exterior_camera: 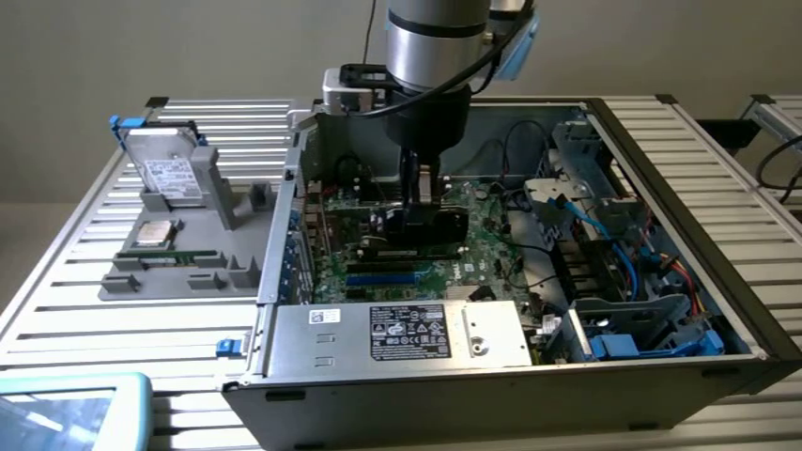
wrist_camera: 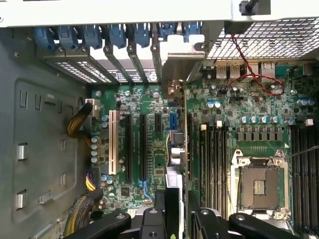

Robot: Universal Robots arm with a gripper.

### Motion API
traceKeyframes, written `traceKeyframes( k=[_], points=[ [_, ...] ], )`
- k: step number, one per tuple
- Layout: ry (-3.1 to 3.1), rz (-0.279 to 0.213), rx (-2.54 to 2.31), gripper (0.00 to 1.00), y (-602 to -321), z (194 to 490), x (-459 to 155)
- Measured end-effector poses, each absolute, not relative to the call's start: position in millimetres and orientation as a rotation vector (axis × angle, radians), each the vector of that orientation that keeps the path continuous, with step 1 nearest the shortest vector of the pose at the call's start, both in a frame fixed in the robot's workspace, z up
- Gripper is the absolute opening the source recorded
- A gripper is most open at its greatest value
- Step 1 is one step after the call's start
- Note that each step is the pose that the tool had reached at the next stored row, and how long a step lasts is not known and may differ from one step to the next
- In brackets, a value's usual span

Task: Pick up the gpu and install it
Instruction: 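Insert the gpu into the slot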

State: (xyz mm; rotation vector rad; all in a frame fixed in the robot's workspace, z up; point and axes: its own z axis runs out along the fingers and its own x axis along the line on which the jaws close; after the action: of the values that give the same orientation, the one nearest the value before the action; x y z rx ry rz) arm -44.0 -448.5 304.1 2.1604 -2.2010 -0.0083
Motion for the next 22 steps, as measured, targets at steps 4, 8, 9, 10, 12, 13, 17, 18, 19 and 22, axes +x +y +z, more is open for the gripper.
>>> traceKeyframes(
  k=[4, 8, 9, 10, 12, 13, 17, 18, 19, 22],
  points=[
    [-2.199, -0.009, 2.161, 0.27, -449, 297, -44],
    [-2.198, -0.009, 2.161, 0.27, -450, 296, -44],
    [-2.198, -0.009, 2.161, 0.27, -450, 296, -44],
    [-2.198, -0.009, 2.161, 0.27, -450, 296, -45],
    [-2.198, -0.009, 2.162, 0.27, -450, 296, -46],
    [-2.199, -0.009, 2.162, 0.27, -450, 296, -47],
    [-2.198, -0.009, 2.162, 0.27, -451, 294, -48],
    [-2.198, -0.009, 2.162, 0.27, -451, 293, -48],
    [-2.199, -0.009, 2.161, 0.27, -451, 291, -48],
    [-2.197, -0.012, 2.160, 0.27, -451, 288, -49]
  ],
)
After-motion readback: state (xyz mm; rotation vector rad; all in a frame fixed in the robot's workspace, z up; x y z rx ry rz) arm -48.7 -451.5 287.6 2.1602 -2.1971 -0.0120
